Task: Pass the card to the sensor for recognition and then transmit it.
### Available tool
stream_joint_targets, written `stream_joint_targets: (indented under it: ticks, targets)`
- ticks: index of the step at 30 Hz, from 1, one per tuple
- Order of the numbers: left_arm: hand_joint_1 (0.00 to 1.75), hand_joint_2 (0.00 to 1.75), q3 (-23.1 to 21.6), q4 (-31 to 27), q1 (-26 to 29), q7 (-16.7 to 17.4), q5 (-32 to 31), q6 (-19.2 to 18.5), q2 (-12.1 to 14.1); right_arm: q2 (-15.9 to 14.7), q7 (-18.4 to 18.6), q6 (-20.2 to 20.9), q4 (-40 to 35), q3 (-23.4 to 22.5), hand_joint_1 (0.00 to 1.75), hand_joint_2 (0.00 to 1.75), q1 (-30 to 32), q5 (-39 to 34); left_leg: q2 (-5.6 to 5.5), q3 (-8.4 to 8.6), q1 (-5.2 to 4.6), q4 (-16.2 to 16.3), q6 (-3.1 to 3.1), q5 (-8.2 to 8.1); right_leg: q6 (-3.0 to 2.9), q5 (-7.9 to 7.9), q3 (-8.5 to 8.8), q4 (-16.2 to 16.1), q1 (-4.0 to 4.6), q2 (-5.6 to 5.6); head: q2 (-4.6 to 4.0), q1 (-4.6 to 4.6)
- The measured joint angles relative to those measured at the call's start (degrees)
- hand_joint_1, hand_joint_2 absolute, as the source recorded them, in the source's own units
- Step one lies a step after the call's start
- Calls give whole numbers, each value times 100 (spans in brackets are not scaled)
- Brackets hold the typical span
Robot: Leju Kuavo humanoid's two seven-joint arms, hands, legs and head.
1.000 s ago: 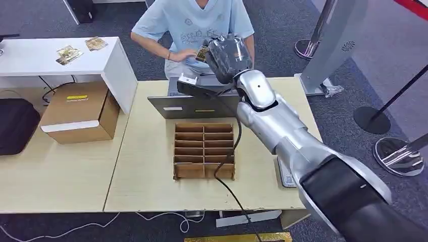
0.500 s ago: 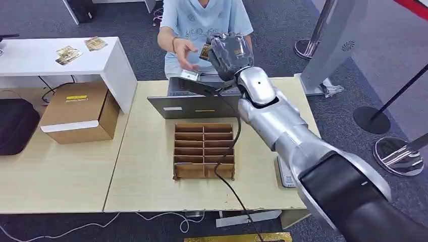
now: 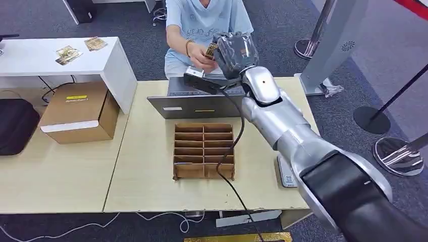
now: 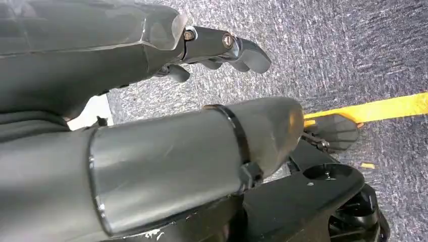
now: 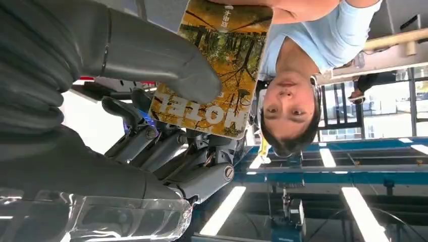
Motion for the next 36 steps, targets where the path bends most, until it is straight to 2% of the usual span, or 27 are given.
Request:
stream_joint_targets:
  ticks: [6,7,8,14,25,27,29,36]
  targets:
    - [0,0,0,0,0,0,13,20,0,0,-37,-22,13,-64,175,175,1,20,0,0,0,0,0,0,0,0,0,0,0,0,0,0]
    - [0,0,0,0,0,0,15,22,0,0,-42,-28,17,-70,134,175,2,20,0,0,0,0,0,0,0,0,0,0,0,0,0,0]
    - [0,0,0,0,1,0,26,24,0,0,-46,-35,17,-85,0,175,4,22,0,0,0,0,0,0,0,0,0,0,0,0,0,0]
    - [0,0,0,0,0,0,135,24,-2,0,-111,9,35,-192,0,175,8,80,0,0,0,0,0,0,0,0,-1,0,0,0,0,0]
    - [0,0,0,0,18,0,160,24,2,-155,-575,-385,-151,-752,0,175,209,-184,-1,0,0,0,0,0,0,0,-1,-1,0,-1,2,2]
    - [0,0,0,0,36,-2,192,28,2,-208,-757,-523,-256,-923,0,175,290,-484,-1,-1,0,0,0,0,0,0,-1,-1,0,-1,0,2]
    - [0,0,0,0,61,-4,225,77,2,-254,-1056,-535,-398,-1179,0,175,399,-1077,-1,-1,0,0,0,0,0,0,-1,-1,0,-1,0,0]
    - [0,0,2,0,178,-103,284,164,18,-402,-2194,175,-1231,-2309,0,175,1116,-3811,-4,-1,0,0,1,-1,1,-1,-1,-3,0,-4,0,0]
